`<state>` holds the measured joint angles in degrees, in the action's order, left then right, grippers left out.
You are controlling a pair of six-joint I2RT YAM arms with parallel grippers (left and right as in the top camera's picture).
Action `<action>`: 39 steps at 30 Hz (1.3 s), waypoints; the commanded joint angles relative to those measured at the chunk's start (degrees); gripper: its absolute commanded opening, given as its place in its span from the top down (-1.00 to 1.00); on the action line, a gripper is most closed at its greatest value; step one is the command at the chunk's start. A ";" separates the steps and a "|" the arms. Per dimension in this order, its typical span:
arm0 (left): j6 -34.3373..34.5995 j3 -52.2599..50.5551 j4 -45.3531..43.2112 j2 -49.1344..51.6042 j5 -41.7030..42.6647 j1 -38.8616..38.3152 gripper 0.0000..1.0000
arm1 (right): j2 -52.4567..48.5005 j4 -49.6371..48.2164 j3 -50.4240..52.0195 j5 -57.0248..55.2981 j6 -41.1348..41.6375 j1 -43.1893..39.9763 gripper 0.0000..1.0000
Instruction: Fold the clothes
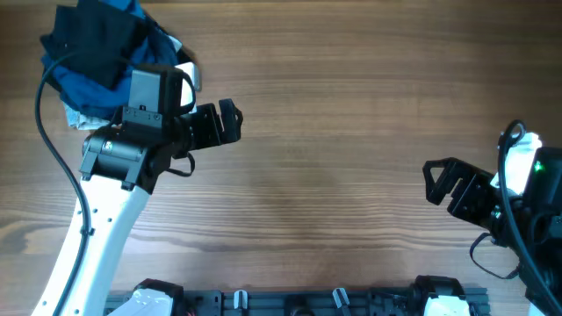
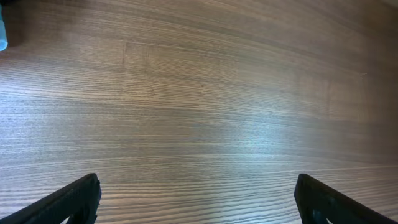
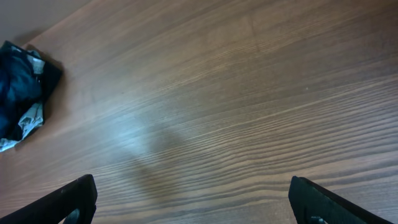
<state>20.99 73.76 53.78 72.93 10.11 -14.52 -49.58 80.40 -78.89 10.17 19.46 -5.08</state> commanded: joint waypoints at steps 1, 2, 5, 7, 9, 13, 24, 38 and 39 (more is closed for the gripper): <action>-1.11 -0.20 -0.20 0.24 -0.76 0.00 -0.99 | -0.09 0.20 -0.17 -1.25 0.22 -0.24 -0.99; -1.11 -0.20 -0.20 0.24 -0.76 0.00 -0.99 | -0.09 0.20 -0.17 -1.27 0.22 -0.24 -1.00; -1.11 -0.20 -0.20 0.24 -0.76 0.00 -0.99 | -0.09 0.13 -0.17 -3.32 -0.04 -0.24 -0.99; -1.11 -0.20 -0.20 0.24 -0.79 0.00 -1.00 | -0.07 -1.44 -0.11 -5.86 0.00 -0.24 -0.99; -1.11 -0.20 -0.20 0.24 -0.76 0.00 -1.00 | 0.74 -4.92 0.70 -6.14 -2.01 -0.22 -0.99; -1.11 -0.20 -0.20 0.24 -0.76 0.00 -0.99 | 6.05 -15.15 8.61 -4.61 -9.90 -0.24 -0.99; -1.11 -0.20 -0.20 0.24 -0.76 0.00 -0.99 | 32.04 -61.13 51.23 1.38 -17.99 -0.04 -1.00; -1.11 -0.20 -0.20 0.24 -0.76 0.00 -1.00 | 47.52 -88.98 76.06 0.81 -13.14 1.70 -0.99; -1.11 -0.20 -0.20 0.24 -0.76 0.00 -0.99 | 48.11 -88.94 76.50 0.79 -13.57 1.70 -0.99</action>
<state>20.99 73.76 53.71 72.97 9.89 -14.52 -3.77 -7.70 -3.44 10.70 4.89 -3.62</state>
